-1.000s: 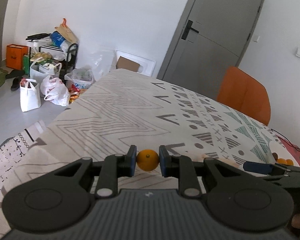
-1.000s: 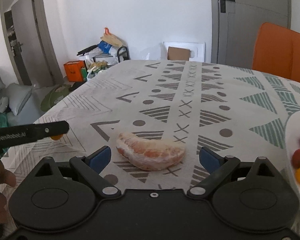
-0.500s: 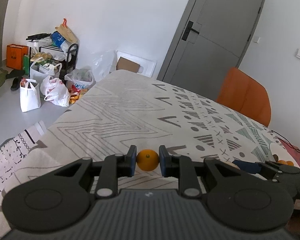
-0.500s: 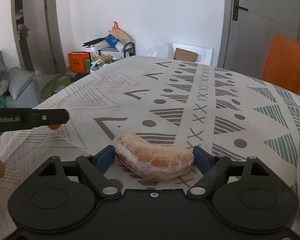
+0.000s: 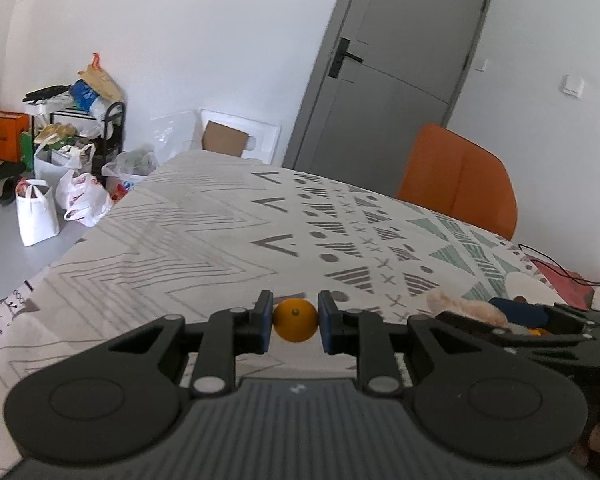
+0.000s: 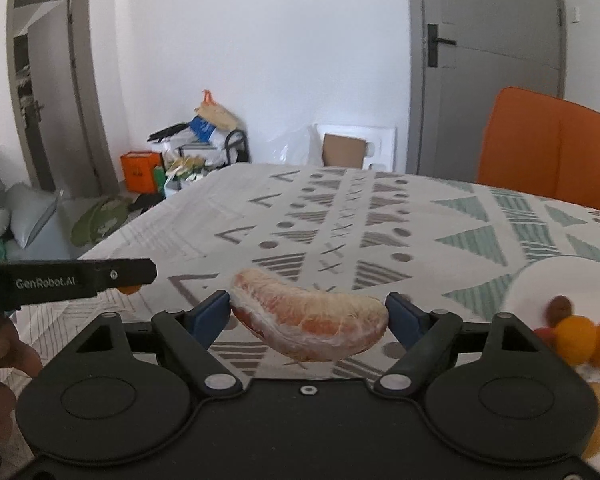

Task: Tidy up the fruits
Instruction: 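Carry the tangerine with the left tool while the right tool carries the pomelo segment to the plate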

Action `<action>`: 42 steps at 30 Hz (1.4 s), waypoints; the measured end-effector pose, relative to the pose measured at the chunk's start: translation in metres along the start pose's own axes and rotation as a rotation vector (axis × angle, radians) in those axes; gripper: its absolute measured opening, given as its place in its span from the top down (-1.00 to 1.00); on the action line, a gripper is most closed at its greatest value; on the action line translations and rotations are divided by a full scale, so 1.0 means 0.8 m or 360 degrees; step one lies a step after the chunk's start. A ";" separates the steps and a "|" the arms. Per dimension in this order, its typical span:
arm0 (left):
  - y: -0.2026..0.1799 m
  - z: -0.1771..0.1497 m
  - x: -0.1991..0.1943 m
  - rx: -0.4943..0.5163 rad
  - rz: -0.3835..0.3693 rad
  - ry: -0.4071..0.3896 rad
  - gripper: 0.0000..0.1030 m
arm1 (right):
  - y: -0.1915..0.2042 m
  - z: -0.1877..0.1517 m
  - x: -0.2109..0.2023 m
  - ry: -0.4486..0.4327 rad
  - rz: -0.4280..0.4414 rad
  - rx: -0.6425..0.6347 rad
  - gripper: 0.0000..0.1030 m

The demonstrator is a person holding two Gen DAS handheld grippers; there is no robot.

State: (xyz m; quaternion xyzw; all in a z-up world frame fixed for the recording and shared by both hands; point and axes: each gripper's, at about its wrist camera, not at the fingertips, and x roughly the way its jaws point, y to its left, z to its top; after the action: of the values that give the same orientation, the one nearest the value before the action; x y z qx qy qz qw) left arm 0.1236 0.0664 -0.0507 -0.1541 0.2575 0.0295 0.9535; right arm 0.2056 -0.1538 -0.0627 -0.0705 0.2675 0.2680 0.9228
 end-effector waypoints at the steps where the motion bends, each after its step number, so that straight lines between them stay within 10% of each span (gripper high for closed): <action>1: -0.004 0.000 0.000 0.0008 -0.0007 0.0000 0.57 | -0.005 0.000 -0.004 -0.0010 -0.0008 0.0009 -0.57; 42: -0.217 -0.022 0.049 0.0426 -0.0284 0.0109 0.57 | -0.214 -0.065 -0.109 -0.0183 -0.0376 0.0395 -0.58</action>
State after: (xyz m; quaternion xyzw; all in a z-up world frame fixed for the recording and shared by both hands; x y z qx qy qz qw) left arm 0.1725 -0.1053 -0.0367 -0.0487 0.2768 -0.0952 0.9549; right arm 0.2110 -0.3524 -0.0626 0.0285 0.2352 0.1262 0.9633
